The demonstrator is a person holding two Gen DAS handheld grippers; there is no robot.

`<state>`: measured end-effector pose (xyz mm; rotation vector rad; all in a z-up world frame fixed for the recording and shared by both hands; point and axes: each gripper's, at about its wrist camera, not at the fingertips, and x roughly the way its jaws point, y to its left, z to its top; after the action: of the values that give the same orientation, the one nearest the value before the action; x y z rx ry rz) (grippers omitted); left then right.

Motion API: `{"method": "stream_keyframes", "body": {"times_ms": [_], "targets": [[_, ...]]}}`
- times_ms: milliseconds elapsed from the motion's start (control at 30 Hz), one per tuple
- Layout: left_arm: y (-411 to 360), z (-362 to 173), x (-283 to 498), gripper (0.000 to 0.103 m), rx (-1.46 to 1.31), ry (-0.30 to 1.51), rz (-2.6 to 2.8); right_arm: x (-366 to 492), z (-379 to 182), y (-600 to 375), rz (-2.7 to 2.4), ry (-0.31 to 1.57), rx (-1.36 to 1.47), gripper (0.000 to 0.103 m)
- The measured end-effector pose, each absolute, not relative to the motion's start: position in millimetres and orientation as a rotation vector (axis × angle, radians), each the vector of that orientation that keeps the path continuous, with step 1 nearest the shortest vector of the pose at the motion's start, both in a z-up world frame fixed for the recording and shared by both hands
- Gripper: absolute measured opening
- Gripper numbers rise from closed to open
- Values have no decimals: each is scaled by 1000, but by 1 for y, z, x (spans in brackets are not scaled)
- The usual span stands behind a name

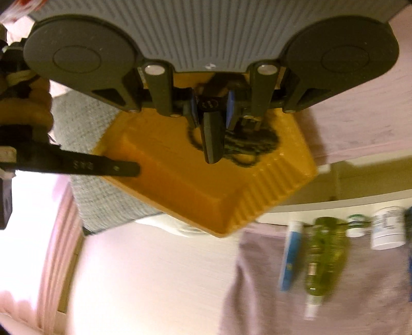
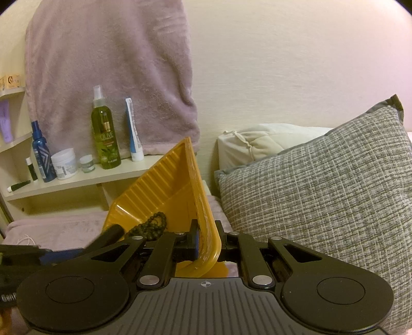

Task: Organize jewelry
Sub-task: 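Carry the black cylinder into the orange tray and open the left gripper, then lower the left gripper onto the white pearl necklace and grasp it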

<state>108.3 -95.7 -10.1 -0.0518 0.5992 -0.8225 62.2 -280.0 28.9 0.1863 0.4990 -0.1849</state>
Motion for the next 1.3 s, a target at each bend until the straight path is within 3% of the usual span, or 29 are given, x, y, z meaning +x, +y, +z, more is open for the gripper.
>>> {"method": "stream_keyframes", "body": {"times_ms": [667, 1300], "targets": [[-84, -18, 103, 21, -52, 615, -803, 62, 29, -279, -185, 497, 188, 10], [69, -27, 112, 22, -20, 579, -174, 62, 30, -278, -185, 495, 182, 10]]}}
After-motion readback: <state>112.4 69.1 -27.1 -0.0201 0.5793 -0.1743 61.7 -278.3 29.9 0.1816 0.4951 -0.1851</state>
